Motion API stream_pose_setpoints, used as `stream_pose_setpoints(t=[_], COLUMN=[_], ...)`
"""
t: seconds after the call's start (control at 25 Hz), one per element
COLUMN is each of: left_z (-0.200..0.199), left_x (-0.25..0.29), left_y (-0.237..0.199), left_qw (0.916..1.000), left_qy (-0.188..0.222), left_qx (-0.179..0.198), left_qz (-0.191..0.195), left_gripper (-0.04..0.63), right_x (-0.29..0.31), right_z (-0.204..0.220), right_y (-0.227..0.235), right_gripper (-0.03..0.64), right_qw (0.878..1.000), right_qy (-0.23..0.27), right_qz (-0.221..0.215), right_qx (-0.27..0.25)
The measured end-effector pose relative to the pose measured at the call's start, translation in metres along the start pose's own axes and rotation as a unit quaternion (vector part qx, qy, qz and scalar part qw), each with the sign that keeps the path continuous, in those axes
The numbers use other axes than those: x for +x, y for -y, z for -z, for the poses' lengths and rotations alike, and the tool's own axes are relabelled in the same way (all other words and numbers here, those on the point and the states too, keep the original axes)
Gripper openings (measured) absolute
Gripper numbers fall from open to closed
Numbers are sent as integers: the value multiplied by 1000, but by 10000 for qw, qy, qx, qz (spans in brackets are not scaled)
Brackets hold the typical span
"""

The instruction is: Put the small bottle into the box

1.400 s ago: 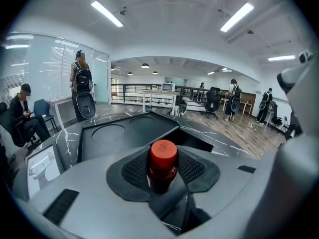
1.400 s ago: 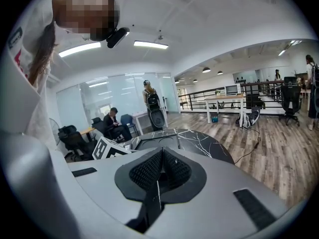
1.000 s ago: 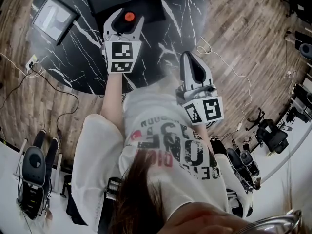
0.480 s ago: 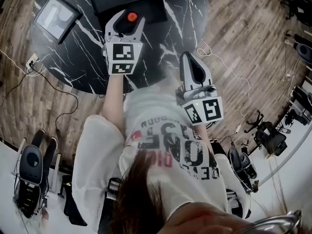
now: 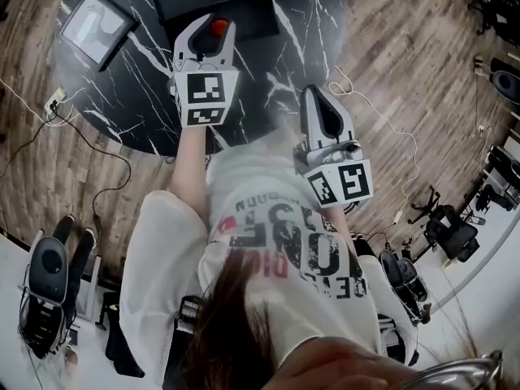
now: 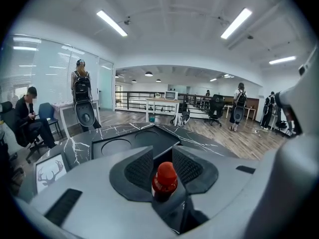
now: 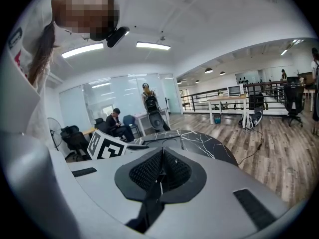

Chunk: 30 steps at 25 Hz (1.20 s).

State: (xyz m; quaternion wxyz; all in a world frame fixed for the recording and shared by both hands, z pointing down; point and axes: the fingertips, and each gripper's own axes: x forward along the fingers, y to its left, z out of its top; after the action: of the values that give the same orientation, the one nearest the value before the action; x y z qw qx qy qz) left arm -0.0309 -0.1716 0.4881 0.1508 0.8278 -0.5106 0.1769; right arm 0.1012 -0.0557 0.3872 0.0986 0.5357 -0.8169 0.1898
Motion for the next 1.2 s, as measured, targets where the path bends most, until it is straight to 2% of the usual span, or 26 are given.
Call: stream_pose_setpoints(t=[0.2, 0.4, 0.76, 1.2], left_z=[-3, -8, -22, -69], left_x=[0, -2, -9, -28], left_y=[-1, 3, 1, 0], left_qw=[9999, 9999, 9996, 9964], left_qy=[48, 102, 193, 741], left_qx=[117, 117, 156, 291], left_qz=[-88, -65, -125, -299], left_gripper=[41, 9, 5, 5], right_x=[-2, -3, -7, -15], right_z=[-2, -4, -14, -31], right_y=[4, 3, 2, -1], right_gripper=[2, 2, 2, 2], right_qw=[10000, 10000, 9998, 9989], right_qy=[41, 64, 203, 459], right_qz=[40, 12, -12, -61], right_qx=[2, -3, -38, -117])
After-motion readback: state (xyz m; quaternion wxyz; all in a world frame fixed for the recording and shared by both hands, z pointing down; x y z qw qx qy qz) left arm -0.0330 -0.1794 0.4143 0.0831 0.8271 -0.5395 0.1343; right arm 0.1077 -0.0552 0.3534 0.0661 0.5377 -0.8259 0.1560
